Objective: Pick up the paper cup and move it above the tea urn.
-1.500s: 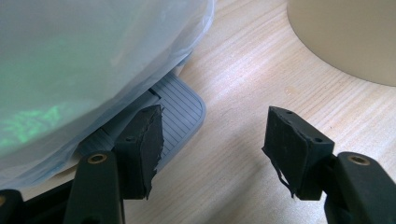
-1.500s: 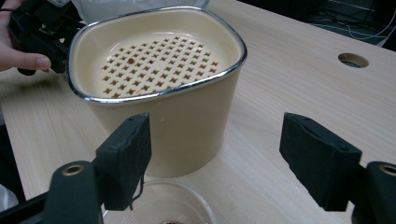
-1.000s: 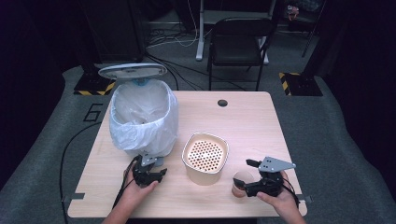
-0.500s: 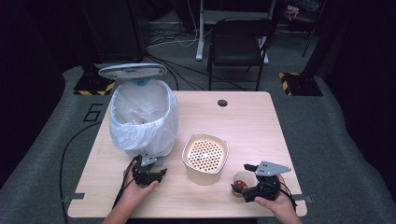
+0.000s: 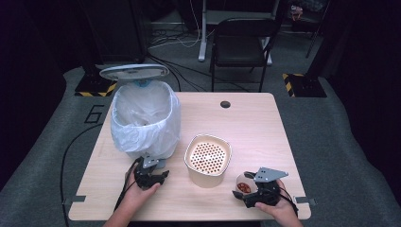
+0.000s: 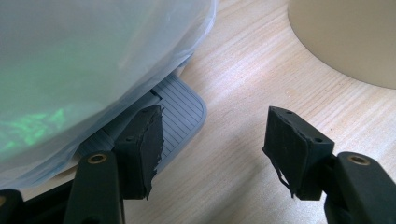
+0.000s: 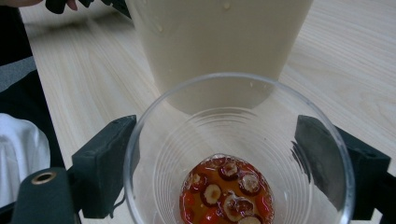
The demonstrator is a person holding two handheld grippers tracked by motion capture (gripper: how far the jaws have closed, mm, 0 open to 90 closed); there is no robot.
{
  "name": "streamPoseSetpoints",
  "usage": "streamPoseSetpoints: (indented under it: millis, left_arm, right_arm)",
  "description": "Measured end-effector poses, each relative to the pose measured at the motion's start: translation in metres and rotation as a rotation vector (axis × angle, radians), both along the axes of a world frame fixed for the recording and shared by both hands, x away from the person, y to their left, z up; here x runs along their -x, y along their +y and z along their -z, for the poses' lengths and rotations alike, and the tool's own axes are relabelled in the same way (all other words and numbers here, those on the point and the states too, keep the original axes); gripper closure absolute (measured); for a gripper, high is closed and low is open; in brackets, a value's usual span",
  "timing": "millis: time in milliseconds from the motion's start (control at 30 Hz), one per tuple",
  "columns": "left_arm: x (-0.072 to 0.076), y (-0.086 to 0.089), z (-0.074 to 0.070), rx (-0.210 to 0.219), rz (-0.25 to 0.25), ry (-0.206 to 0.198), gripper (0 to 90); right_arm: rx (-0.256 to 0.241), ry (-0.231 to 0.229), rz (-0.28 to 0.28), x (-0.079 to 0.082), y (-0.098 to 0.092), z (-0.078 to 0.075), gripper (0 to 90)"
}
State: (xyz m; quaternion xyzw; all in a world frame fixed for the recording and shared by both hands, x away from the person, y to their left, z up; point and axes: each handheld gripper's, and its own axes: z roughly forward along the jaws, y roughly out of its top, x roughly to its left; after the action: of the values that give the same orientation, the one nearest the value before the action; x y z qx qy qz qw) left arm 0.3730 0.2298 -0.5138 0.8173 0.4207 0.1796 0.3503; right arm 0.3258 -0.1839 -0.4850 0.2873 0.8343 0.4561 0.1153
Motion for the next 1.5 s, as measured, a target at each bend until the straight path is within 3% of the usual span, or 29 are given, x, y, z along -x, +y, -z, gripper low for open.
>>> streamPoseSetpoints:
  millis: [167,467,667,1500]
  left_arm:
    - [0.0,0.0,0.0,0.0,-0.001,0.0,37.3]
    - [0.0,0.0,0.0,-0.001,0.001,0.002,37.3]
    - [0.0,0.001,-0.001,-0.003,0.003,0.01,37.3]
    - [-0.001,0.0,0.0,0.0,-0.002,0.002,37.3]
  right_arm:
    - [0.018,0.003,-0.001,-0.001,0.0,0.004,15.6]
    - [0.036,-0.005,-0.014,-0.001,-0.001,0.006,29.1]
    - [0.046,-0.014,-0.034,-0.001,0.001,0.005,32.1]
    - [0.041,-0.01,-0.01,-0.016,-0.002,-0.005,33.4]
